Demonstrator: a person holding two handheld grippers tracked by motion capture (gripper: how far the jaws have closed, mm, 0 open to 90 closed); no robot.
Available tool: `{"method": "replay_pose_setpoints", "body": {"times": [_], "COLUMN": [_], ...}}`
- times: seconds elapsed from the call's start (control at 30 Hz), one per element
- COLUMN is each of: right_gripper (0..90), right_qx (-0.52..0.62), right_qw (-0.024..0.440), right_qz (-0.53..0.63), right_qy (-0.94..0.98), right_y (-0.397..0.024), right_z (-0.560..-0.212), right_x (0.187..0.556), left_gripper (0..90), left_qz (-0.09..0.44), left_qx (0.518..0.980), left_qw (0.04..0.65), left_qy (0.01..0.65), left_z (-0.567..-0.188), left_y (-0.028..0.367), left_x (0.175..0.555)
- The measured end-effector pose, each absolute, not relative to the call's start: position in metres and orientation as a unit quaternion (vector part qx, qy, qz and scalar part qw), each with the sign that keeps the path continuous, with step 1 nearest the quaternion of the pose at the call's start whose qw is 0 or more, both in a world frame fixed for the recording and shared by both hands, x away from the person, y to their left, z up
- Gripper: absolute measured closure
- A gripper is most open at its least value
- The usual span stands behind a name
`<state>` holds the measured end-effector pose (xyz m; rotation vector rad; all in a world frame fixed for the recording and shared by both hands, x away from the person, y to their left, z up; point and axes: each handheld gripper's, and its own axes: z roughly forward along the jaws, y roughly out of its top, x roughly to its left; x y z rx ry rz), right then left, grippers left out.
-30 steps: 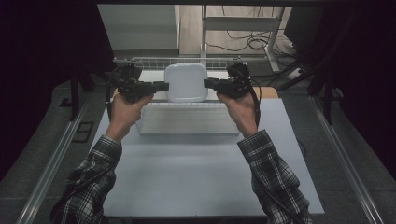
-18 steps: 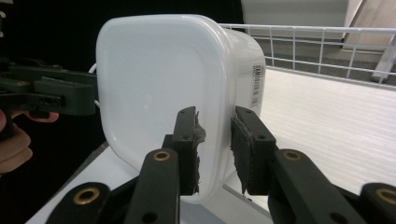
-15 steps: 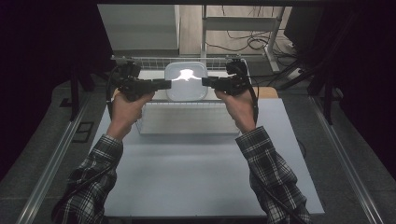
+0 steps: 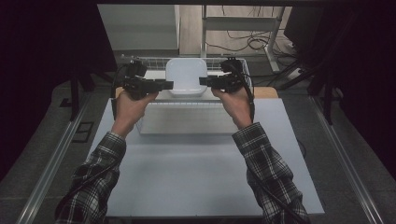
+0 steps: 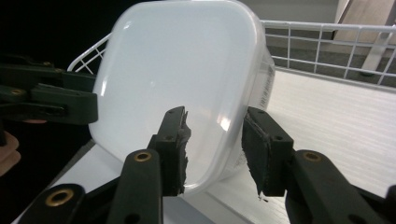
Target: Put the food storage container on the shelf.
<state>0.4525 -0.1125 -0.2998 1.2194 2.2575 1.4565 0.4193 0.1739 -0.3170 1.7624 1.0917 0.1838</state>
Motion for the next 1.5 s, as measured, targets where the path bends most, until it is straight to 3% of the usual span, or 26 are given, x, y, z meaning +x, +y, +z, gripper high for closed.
{"method": "replay_pose_setpoints", "body": {"times": [0.23, 0.3, 0.5, 0.87, 1.17, 1.5], "right_gripper": [55.3, 51.8, 46.3, 35.8, 30.5, 15.5], "right_qx": [0.403, 0.401, 0.402, 0.423, 0.403, 0.378], "right_qw": [0.1, 0.107, 0.114, 0.15, 0.181, 0.157], "right_qz": [0.485, 0.481, 0.483, 0.496, 0.5, 0.508], "right_qy": [0.77, 0.773, 0.77, 0.743, 0.744, 0.758], "right_y": [-0.111, -0.108, -0.107, -0.105, -0.107, -0.107], "right_z": [-0.3, -0.301, -0.303, -0.307, -0.307, -0.312], "right_x": [0.454, 0.453, 0.454, 0.461, 0.465, 0.459], "left_gripper": [55.8, 44.2, 33.4, 28.5, 18.9, 10.0], "left_qz": [0.076, 0.085, 0.099, 0.141, 0.157, 0.143], "left_qx": [0.732, 0.735, 0.729, 0.721, 0.716, 0.727], "left_qw": [0.5, 0.492, 0.494, 0.488, 0.508, 0.525], "left_qy": [0.456, 0.458, 0.463, 0.47, 0.453, 0.419], "left_z": [-0.316, -0.316, -0.318, -0.315, -0.319, -0.322], "left_y": [0.174, 0.172, 0.173, 0.17, 0.168, 0.17], "left_x": [0.426, 0.429, 0.433, 0.449, 0.447, 0.436]}}
